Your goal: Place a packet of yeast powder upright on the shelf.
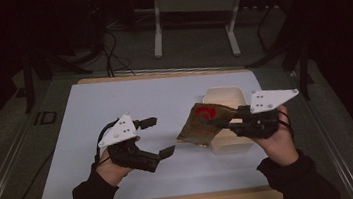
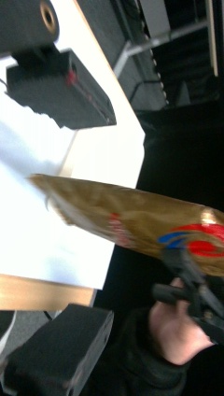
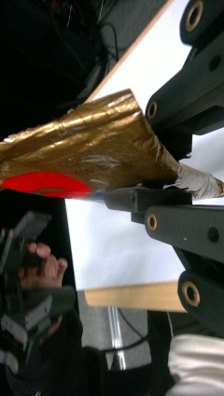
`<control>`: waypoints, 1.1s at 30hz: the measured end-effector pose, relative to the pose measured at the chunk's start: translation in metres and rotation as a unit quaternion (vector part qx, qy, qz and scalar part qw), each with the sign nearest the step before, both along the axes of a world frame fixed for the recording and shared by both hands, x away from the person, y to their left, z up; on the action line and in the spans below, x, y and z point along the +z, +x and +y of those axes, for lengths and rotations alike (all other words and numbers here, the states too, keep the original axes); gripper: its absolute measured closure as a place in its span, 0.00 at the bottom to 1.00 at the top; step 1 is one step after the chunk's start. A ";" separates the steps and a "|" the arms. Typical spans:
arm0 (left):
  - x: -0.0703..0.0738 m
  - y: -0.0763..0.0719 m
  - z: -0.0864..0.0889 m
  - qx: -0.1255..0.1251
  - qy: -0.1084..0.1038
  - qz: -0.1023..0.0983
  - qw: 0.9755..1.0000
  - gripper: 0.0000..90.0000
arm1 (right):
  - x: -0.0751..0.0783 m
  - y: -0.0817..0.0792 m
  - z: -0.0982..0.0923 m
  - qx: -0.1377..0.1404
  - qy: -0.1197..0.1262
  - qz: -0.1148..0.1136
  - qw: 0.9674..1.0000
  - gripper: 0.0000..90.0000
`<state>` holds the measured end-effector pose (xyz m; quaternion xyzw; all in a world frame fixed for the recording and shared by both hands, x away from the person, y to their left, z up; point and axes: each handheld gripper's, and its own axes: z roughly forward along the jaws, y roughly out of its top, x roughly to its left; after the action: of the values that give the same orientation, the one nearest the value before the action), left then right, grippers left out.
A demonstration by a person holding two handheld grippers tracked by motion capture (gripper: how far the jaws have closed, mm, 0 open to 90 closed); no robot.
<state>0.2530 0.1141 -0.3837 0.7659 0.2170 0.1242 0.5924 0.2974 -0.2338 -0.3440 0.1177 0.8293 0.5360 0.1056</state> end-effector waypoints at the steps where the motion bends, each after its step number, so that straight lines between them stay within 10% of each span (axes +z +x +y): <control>1: -0.002 0.000 0.002 0.002 0.001 0.002 1.000 0.03 | 0.001 0.003 -0.003 -0.002 -0.001 -0.003 1.000 0.86; 13: -0.038 0.001 0.024 0.032 -0.003 0.019 0.999 0.02 | -0.002 0.040 -0.042 -0.016 -0.024 -0.051 0.998 0.86; 33: -0.067 0.005 0.037 0.047 -0.001 0.047 0.998 0.02 | -0.030 0.072 -0.076 -0.021 -0.082 -0.024 0.996 0.86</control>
<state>0.2580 0.1511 -0.4512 0.7593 0.2802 0.1150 0.5760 0.3693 -0.3097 -0.3741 0.1129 0.8648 0.4669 0.1462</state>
